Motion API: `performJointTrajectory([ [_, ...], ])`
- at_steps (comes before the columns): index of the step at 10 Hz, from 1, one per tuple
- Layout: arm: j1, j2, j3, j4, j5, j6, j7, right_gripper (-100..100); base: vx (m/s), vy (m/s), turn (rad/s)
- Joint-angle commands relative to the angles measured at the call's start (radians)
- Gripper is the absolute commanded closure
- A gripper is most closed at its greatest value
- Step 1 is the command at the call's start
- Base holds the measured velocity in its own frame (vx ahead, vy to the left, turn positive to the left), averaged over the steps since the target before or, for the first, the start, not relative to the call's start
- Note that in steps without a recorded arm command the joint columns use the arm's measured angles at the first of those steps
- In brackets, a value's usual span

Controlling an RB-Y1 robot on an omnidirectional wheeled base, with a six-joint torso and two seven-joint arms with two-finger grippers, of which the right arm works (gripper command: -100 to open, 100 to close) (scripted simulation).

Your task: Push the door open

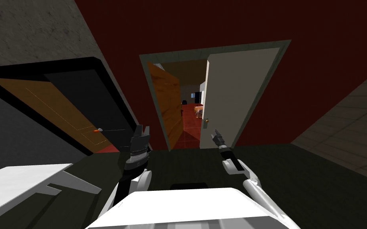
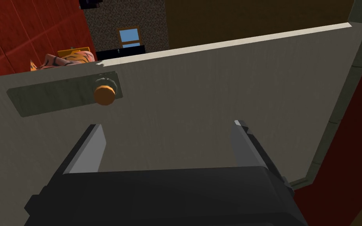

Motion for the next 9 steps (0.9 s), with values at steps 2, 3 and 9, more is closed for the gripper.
performJointTrajectory([
  [2,-0.030,-0.027,0.005,0.072,-0.013,0.000,-0.012,-100,0.059,-0.034,0.042],
  [3,-0.045,-0.040,0.009,0.105,-0.020,0.001,-0.016,-100,0.074,-0.043,0.091],
  [9,-0.127,-0.109,0.027,0.295,-0.058,0.004,-0.037,-100,0.094,-0.042,0.075],
])
